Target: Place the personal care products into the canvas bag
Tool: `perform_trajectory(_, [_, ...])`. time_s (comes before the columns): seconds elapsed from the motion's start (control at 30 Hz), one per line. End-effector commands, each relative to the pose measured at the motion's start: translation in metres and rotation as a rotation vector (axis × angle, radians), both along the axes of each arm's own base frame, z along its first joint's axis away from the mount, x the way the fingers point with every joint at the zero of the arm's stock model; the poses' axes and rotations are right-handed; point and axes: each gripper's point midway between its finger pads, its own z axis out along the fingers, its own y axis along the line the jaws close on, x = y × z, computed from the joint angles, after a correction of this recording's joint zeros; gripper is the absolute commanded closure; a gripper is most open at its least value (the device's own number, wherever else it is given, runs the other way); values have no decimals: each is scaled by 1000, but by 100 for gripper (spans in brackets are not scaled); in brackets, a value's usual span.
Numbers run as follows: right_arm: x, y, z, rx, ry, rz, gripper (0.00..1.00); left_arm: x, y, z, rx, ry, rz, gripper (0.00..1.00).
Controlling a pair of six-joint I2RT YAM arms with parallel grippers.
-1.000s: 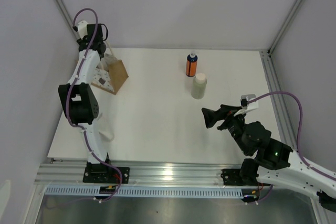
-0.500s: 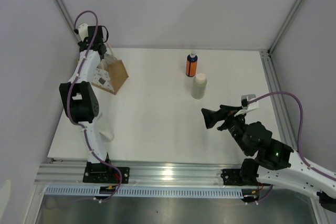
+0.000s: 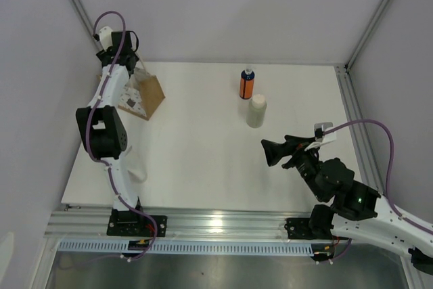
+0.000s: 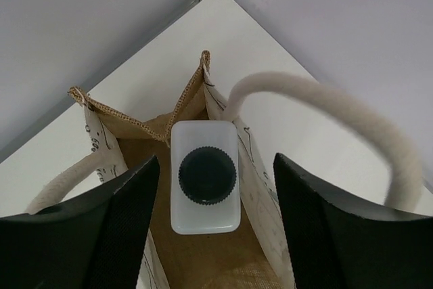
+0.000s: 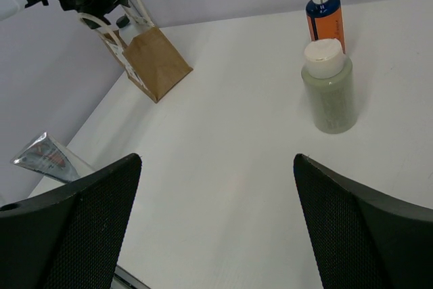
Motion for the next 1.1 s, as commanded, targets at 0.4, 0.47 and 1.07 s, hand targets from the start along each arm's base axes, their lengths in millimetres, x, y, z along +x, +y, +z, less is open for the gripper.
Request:
perform_trajectory(0.4, [0, -2, 16, 44, -22, -11, 2, -52, -28, 125, -60, -189, -162, 19])
perform_trajectory(0.47, [1, -2, 15, 36, -23, -16, 2, -66, -32, 125, -68, -176, -172, 18])
perform_trajectory(1.07, [15, 21, -6, -120, -11, -15, 1, -235, -135, 105, -161, -118, -716, 11])
